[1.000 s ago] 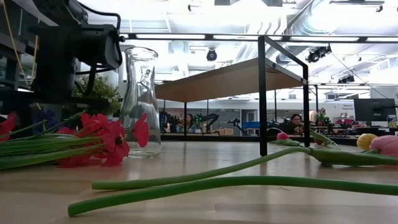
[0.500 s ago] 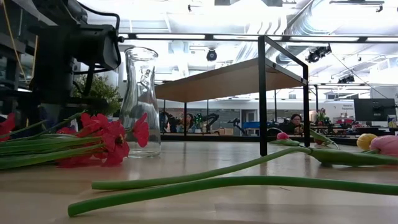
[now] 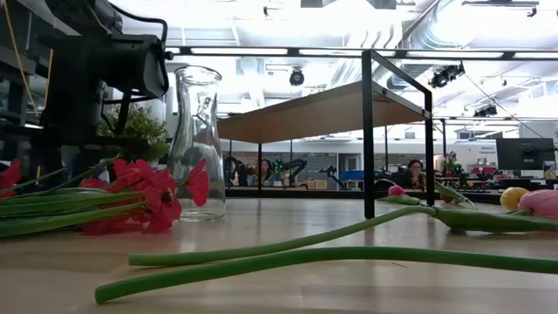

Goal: Pick and place flowers into a vace then onto a shelf
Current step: Put the violet flower into the left transparent vase

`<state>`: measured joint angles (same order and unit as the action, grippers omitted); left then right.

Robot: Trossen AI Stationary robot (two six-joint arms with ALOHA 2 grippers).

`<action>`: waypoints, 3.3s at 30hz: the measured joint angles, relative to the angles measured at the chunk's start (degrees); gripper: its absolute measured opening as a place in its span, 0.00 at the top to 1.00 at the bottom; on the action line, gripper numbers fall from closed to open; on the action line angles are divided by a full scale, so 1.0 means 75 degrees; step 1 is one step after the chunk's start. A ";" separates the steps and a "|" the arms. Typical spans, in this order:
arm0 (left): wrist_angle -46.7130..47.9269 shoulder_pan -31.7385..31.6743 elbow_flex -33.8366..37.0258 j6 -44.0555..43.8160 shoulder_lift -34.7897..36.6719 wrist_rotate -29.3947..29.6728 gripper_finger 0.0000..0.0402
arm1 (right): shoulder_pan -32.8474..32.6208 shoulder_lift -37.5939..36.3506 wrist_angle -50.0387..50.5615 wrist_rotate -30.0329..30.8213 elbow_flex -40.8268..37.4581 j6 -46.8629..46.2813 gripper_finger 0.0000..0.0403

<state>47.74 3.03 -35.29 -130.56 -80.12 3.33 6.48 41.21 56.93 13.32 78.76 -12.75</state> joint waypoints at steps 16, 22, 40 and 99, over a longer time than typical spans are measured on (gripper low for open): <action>0.0017 0.0006 -0.0003 0.0177 0.0000 0.0187 0.84 | 0.0000 0.0000 0.0000 0.0003 0.0000 -0.0020 0.25; 0.0050 0.0003 0.0004 0.0392 0.0147 0.0316 0.88 | 0.0001 0.0000 -0.0023 0.0003 0.0000 -0.0029 0.25; 0.0285 -0.0006 -0.0001 0.0642 0.1002 0.1129 0.90 | 0.0003 0.0003 -0.0026 0.0003 0.0000 -0.0029 0.25; 0.1666 0.3805 -0.5496 0.4442 0.1154 0.8387 0.82 | 0.0002 0.0003 -0.0154 0.0201 0.0000 -0.0029 0.25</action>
<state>60.23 31.56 -76.51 -97.25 -71.46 66.24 6.50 41.23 55.77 14.83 78.76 -12.97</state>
